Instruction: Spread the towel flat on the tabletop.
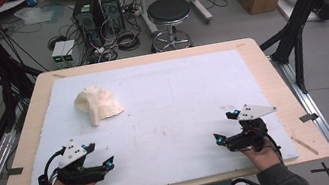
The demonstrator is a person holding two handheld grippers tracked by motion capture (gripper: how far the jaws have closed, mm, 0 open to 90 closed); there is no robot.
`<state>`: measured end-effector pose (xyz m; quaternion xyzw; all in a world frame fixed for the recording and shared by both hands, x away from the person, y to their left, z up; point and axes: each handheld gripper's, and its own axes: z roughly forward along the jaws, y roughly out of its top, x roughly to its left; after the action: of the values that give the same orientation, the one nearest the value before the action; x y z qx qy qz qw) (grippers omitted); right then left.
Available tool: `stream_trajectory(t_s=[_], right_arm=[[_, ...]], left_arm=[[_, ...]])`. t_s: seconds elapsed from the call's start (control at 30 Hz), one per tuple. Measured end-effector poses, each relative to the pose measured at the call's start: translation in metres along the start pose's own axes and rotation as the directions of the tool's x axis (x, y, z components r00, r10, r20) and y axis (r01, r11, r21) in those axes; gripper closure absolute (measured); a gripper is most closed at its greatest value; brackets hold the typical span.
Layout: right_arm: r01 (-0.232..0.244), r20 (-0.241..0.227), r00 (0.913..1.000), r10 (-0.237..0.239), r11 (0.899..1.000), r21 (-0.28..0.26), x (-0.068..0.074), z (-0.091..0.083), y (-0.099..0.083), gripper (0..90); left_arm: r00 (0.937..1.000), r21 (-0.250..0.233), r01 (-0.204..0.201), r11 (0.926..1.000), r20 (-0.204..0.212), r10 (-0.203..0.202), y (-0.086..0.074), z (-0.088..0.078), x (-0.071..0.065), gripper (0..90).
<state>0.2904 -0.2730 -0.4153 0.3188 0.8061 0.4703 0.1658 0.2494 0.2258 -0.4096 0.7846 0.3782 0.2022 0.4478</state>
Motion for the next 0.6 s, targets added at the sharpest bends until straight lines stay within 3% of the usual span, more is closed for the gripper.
stream_trajectory(t_s=[0.6], right_arm=[[0.006,0.003,1.0,-0.006,1.0,0.005,-0.0037,0.0049,0.0013,8.4]], left_arm=[[0.9999,0.003,-0.01,0.9999,0.002,0.01,0.0006,0.0016,-0.0003,21.0]])
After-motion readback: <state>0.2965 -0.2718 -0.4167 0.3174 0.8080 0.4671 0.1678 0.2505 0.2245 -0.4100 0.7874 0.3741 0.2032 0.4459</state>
